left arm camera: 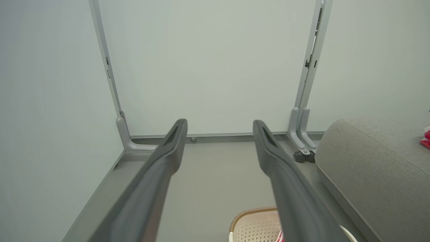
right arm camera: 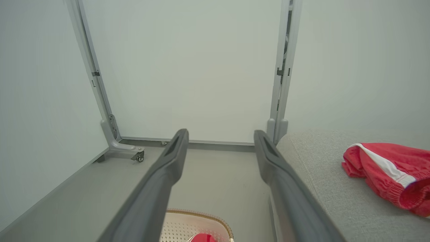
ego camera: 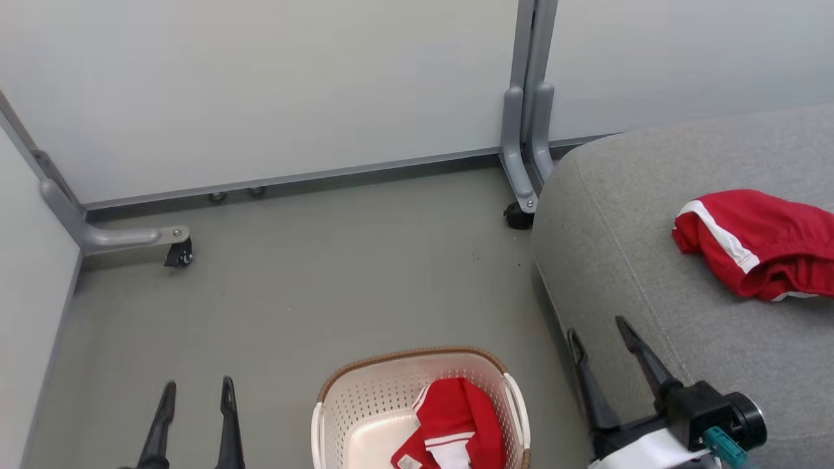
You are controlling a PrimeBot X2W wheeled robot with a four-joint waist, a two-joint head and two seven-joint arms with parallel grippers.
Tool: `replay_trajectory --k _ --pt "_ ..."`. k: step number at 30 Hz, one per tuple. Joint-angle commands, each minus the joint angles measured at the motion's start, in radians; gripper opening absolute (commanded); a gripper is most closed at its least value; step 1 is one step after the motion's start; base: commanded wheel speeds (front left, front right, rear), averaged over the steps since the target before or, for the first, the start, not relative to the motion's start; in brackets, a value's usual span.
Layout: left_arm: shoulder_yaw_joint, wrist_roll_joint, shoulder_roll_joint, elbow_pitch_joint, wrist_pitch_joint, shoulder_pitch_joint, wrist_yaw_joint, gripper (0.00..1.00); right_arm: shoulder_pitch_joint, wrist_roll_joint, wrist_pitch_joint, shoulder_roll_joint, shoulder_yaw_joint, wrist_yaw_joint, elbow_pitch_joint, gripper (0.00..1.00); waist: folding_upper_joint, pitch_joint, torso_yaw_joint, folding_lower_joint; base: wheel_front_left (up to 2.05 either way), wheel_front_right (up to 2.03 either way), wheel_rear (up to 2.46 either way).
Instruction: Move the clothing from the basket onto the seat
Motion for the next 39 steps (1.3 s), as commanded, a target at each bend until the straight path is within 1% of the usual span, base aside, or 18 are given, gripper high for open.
replay_trajectory --k 1,8,17,23,31,39 --pt "0.002 0.006 -0.003 0.002 0.000 0.024 -0.005 1.00 0.016 -0.011 -0.003 -0.003 0.009 -0.002 0.004 1.00 0.0000 -0.015 -0.009 0.0001 0.00 0.00 0.00" --pt "-0.007 0.004 -0.008 0.010 0.000 0.058 -0.013 1.00 0.042 -0.007 -0.003 -0.003 0.021 -0.002 0.015 1.00 0.0000 -0.029 -0.024 0.0001 0.00 0.00 0.00" --pt "-0.016 0.001 -0.008 0.019 0.000 0.034 0.001 1.00 0.031 0.000 -0.003 -0.003 0.013 -0.002 0.026 1.00 0.0000 -0.031 -0.035 0.0001 0.00 0.00 0.00" --pt "-0.029 -0.008 -0.008 0.027 0.000 0.038 0.011 1.00 0.038 0.037 -0.003 -0.003 -0.013 -0.002 0.028 1.00 0.0000 -0.038 -0.037 0.0001 0.00 0.00 0.00" --pt "-0.037 -0.004 -0.008 0.036 0.000 0.042 0.010 1.00 0.030 0.021 -0.003 -0.003 0.003 -0.002 0.040 1.00 0.0000 -0.041 -0.036 0.0001 0.00 0.00 0.00" --pt "-0.028 0.002 -0.008 0.033 0.000 0.037 0.013 1.00 0.029 0.019 -0.003 -0.003 -0.004 -0.002 0.040 1.00 0.0000 -0.038 -0.033 0.0001 0.00 0.00 0.00"
